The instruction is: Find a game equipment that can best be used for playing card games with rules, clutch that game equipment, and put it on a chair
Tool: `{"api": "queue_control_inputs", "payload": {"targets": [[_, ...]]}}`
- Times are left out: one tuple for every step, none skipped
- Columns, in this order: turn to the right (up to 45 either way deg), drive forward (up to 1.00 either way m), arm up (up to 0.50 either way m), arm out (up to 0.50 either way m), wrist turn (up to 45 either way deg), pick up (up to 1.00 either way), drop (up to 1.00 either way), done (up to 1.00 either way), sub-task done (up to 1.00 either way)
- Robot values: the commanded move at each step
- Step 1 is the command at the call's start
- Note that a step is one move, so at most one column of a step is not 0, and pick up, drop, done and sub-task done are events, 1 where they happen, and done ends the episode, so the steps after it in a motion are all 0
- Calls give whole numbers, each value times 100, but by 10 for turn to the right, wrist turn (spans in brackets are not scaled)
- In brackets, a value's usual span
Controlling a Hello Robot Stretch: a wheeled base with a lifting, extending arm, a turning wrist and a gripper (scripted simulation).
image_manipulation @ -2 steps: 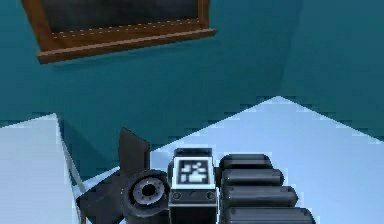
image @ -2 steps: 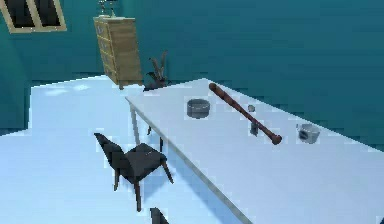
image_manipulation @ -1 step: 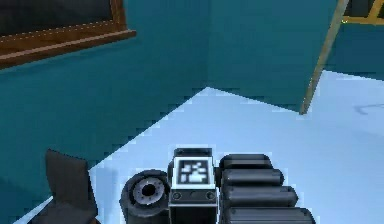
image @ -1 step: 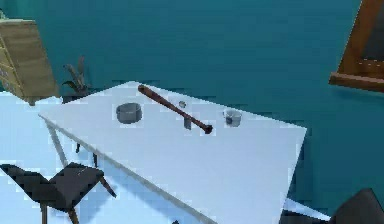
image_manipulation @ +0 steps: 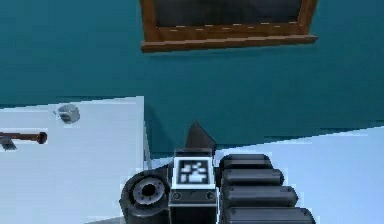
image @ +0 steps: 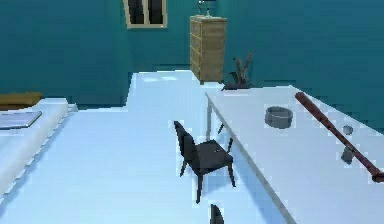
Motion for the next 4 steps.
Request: {"api": "queue_control_inputs", "payload": {"targets": [[-120, 0, 0, 0, 0, 0, 0, 0, 0], [450, 0, 0, 0, 0, 0, 0, 0, 0], [90, 0, 0, 0, 0, 0, 0, 0, 0], [-450, 0, 0, 0, 0, 0, 0, 0, 0]]}}
